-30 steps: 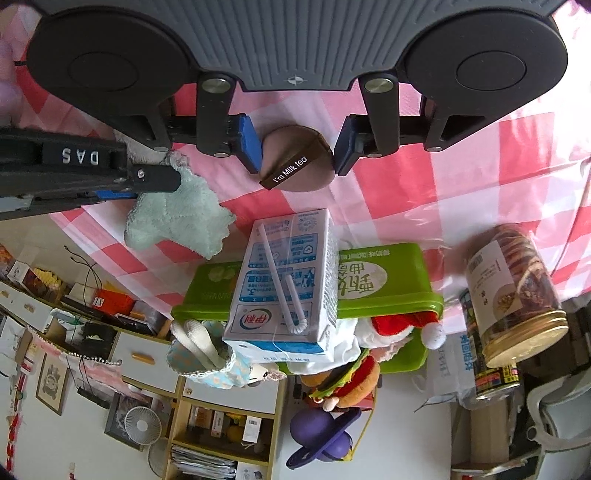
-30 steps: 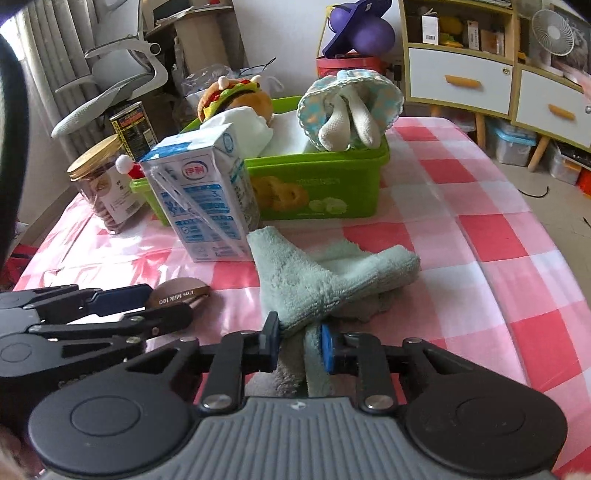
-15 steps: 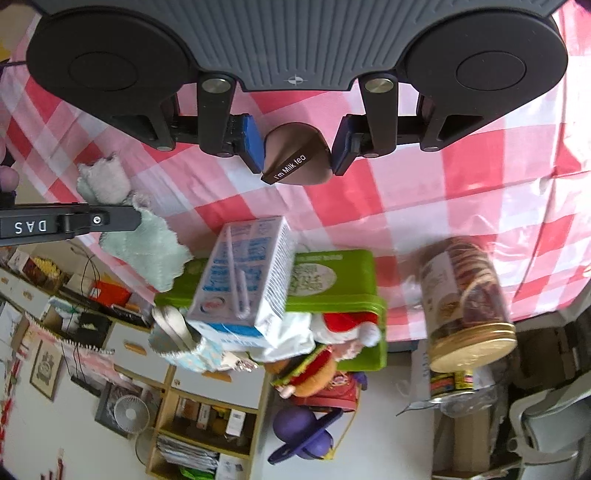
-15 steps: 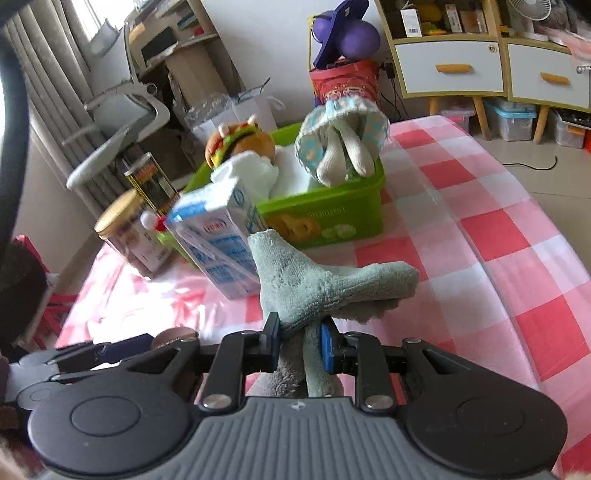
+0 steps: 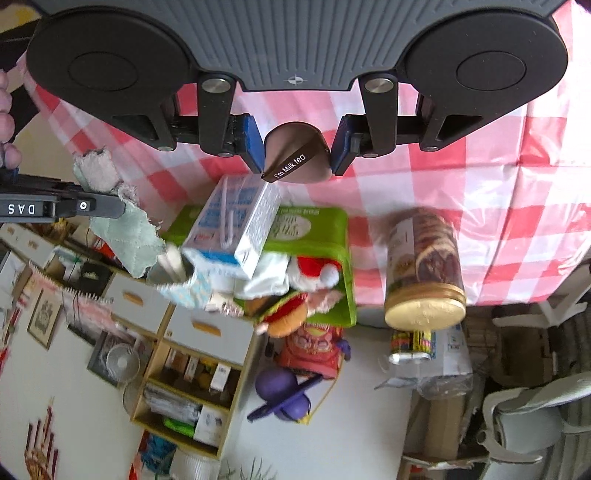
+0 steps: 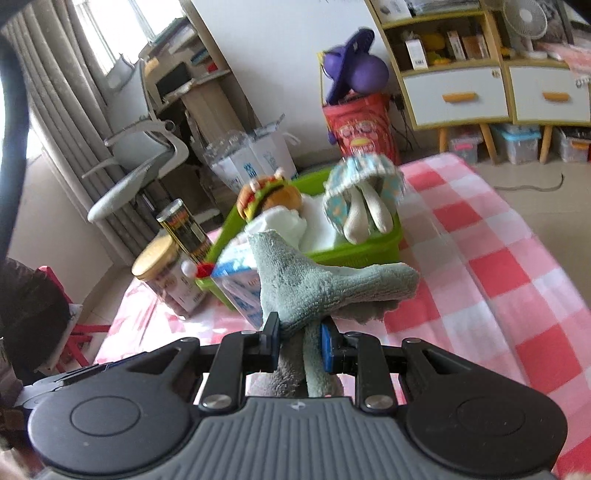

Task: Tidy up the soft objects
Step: 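Carry the brown puff and green towel into the green bin and open both tools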

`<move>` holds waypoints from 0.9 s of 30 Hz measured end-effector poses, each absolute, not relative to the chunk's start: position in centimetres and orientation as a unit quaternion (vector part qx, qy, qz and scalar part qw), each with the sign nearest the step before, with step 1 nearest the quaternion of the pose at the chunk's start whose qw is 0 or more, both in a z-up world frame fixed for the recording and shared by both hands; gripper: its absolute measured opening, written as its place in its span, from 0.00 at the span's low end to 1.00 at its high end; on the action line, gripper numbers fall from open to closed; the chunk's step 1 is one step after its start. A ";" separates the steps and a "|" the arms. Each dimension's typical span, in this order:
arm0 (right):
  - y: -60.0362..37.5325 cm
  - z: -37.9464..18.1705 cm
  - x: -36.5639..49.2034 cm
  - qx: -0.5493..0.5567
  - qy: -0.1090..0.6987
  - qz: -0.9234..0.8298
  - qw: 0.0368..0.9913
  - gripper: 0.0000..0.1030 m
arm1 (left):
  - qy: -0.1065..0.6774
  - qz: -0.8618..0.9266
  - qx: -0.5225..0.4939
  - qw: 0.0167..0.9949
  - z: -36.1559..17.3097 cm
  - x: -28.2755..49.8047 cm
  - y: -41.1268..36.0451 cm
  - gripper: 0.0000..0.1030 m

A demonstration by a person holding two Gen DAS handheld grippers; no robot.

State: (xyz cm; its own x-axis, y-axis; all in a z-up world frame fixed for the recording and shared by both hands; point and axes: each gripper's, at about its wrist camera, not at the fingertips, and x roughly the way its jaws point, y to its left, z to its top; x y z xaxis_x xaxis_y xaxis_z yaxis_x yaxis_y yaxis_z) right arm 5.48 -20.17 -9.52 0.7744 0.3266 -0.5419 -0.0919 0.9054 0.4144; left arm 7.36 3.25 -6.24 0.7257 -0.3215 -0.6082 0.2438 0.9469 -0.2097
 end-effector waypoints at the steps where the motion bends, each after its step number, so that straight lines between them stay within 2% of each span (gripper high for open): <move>1: -20.2 -9.2 5.4 0.186 0.311 0.115 0.925 0.11 | 0.332 -0.153 -0.059 0.929 -5.9 7.3 3.3 0.39; 11: -20.4 -6.4 5.6 0.168 0.277 0.115 0.939 0.11 | 0.289 -0.158 -0.094 0.939 -2.4 7.9 3.3 0.39; 17: -21.1 -4.3 8.4 0.182 0.253 0.111 0.944 0.11 | 0.269 -0.168 -0.071 0.946 -0.2 10.9 1.5 0.39; 22: -20.8 -3.0 12.1 0.168 0.253 0.107 0.947 0.11 | 0.275 -0.163 -0.040 0.947 0.0 14.9 -0.3 0.39; 27: -19.8 -4.1 15.8 0.131 0.283 0.110 0.944 0.11 | 0.318 -0.153 -0.030 0.935 -1.7 18.8 -1.5 0.39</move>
